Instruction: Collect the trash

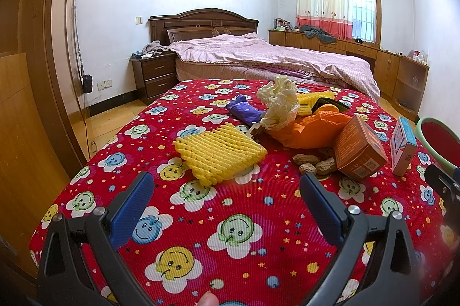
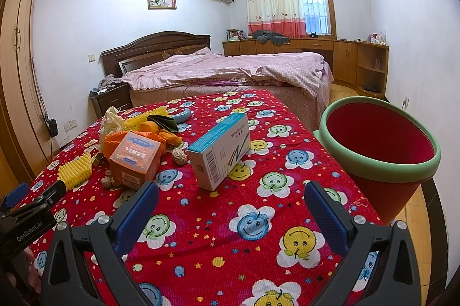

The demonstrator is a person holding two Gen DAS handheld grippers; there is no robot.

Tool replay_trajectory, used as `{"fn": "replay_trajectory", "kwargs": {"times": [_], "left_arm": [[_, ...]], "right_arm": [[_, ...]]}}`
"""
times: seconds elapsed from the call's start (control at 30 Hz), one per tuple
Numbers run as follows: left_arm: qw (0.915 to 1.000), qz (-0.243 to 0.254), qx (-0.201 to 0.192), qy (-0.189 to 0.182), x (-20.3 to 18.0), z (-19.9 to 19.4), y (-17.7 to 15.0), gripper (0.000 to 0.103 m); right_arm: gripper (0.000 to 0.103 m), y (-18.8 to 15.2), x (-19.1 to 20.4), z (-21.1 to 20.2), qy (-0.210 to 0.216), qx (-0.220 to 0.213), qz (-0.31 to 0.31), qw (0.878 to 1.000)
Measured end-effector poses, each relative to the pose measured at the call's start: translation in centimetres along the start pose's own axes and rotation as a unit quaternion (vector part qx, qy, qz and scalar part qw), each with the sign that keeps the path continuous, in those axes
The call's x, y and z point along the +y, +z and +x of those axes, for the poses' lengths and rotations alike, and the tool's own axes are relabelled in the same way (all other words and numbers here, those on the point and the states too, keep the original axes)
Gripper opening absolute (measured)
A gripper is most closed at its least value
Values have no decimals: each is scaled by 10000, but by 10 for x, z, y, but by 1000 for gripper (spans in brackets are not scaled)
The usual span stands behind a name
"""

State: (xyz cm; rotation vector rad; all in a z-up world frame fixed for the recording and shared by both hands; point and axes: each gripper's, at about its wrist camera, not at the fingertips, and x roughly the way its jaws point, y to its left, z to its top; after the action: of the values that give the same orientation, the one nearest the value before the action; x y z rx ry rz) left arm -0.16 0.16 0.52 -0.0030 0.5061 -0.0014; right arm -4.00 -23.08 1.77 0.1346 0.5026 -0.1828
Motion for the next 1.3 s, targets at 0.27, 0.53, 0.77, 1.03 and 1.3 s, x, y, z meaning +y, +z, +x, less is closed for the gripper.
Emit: {"fn": "replay_trajectory", "kwargs": {"times": [0.27, 0.53, 0.77, 1.03, 1.3], "left_arm": [[10000, 1, -4, -2, 0, 0, -1, 100], [10000, -1, -11, -2, 0, 0, 0, 100], [10000, 0, -11, -3, 0, 0, 0, 100], [10000, -8, -21, -2, 0, -1, 0, 100], [9999, -141, 79, -42, 7, -6, 7, 100]], "right_arm": [[103, 0, 0, 0, 1, 3, 2, 10000], [103, 0, 0, 0, 0, 5, 5, 10000], [103, 0, 0, 0, 1, 3, 4, 10000], [103, 0, 0, 0, -1, 5, 3, 10000], [103, 0, -1, 0, 31, 38, 26, 10000]]}}
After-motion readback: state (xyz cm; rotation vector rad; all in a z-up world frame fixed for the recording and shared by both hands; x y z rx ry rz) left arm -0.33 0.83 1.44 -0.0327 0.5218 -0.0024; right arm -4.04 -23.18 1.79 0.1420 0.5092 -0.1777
